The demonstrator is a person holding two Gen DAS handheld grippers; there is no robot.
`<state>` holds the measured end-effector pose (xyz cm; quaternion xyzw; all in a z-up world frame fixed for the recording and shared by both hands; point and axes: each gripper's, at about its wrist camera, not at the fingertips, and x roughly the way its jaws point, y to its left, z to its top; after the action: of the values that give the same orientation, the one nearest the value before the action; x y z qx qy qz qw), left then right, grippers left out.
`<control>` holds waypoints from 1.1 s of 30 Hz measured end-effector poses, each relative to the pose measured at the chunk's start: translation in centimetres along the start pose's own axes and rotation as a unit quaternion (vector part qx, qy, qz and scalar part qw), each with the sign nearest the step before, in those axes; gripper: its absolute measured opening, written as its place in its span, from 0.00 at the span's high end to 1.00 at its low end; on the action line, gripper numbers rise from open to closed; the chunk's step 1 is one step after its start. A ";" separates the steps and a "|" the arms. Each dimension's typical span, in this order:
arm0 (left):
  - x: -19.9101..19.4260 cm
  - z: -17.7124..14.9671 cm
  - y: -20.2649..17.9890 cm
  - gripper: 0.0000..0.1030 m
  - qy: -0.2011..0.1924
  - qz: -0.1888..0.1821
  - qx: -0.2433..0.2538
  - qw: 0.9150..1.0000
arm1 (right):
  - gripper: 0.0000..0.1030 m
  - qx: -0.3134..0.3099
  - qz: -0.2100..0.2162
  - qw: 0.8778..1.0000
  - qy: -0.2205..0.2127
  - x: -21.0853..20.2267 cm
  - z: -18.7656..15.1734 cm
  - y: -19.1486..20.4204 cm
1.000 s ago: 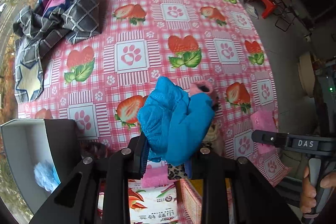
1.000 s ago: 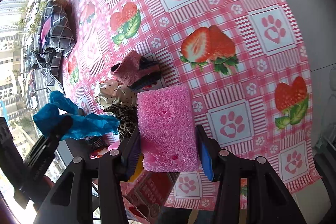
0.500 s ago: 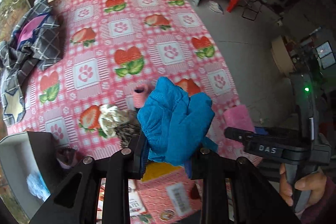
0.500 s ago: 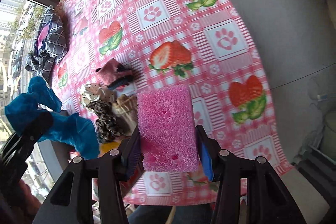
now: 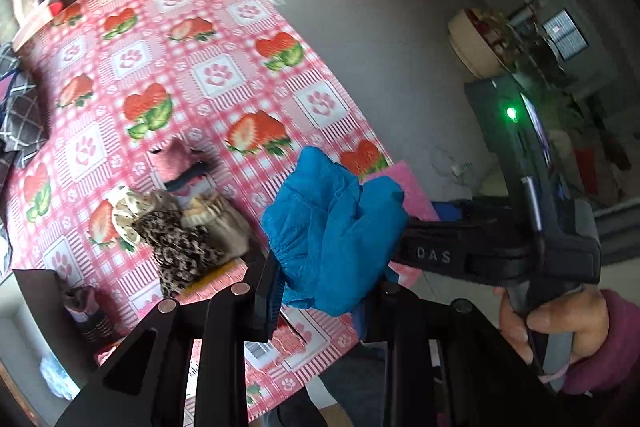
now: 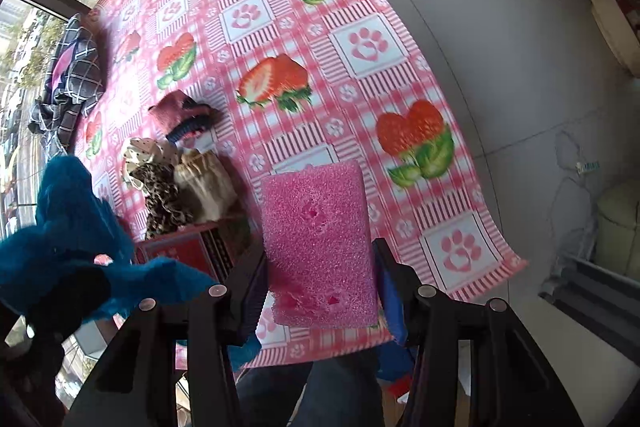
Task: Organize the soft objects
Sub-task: 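Carry the pink sponge and blue cloth over the white box with both tools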
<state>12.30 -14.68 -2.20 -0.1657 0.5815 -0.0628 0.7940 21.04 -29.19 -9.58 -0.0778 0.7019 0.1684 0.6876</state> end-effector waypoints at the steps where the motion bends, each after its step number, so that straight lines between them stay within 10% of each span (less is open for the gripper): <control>1: 0.0 -0.3 -0.3 0.71 0.003 -0.004 0.006 1.000 | 0.51 0.001 -0.001 1.000 0.000 0.0 -0.2 -0.1; 16: -1.6 -6.3 -1.3 0.70 0.022 -0.034 0.058 0.997 | 0.51 -0.025 -0.018 0.999 0.026 1.0 -4.8 0.8; 33: -5.8 -13.7 4.6 0.70 0.001 -0.005 0.000 1.000 | 0.51 -0.167 0.003 0.984 0.061 1.8 -10.0 8.4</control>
<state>-2.91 -11.23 -2.19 -0.1686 0.5813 -0.0673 0.7932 8.70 -24.60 -10.30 -0.1995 0.7050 0.2804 0.6201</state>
